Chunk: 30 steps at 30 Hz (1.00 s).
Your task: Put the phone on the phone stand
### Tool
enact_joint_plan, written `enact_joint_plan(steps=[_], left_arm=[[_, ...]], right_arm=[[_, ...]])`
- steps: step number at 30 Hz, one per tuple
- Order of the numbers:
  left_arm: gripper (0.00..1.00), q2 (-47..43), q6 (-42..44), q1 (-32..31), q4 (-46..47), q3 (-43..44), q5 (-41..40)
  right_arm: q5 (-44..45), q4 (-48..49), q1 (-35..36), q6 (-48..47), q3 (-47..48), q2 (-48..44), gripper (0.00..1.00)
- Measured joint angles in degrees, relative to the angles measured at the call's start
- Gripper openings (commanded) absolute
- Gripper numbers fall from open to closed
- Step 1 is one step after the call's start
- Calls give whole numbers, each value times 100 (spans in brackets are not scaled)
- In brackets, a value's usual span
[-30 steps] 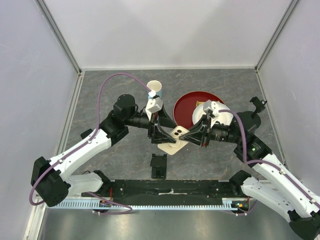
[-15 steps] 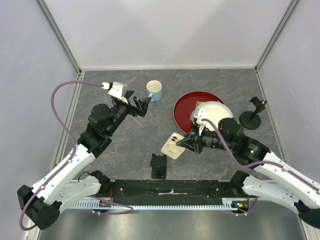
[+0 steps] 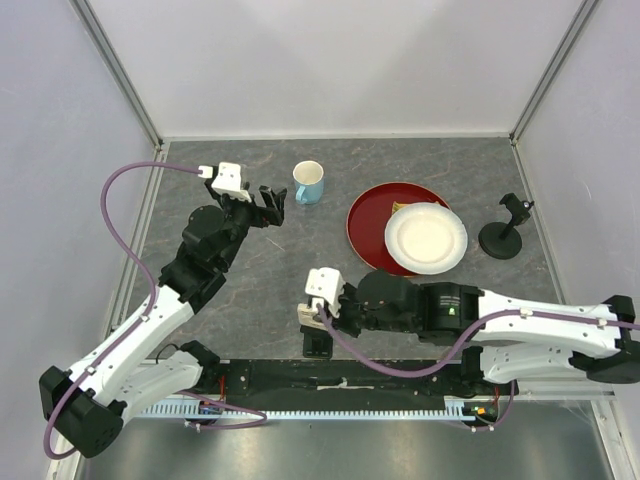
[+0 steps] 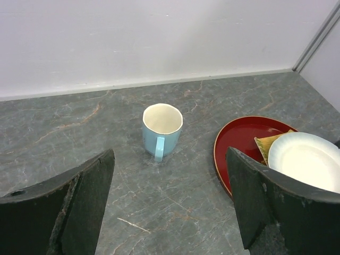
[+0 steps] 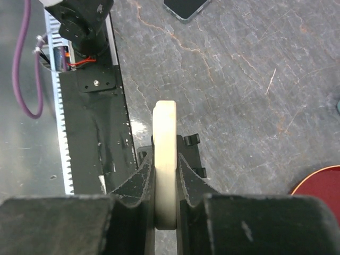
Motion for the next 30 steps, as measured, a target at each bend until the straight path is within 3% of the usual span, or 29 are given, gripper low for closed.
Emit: enact_joint_plan(steps=[10, 30], left_arm=[[89, 118, 0, 0, -33, 0, -39], [88, 122, -2, 0, -105, 0, -28]], right_arm=[[916, -380, 660, -549, 577, 896, 0], [1233, -275, 688, -839, 474, 1231, 0]])
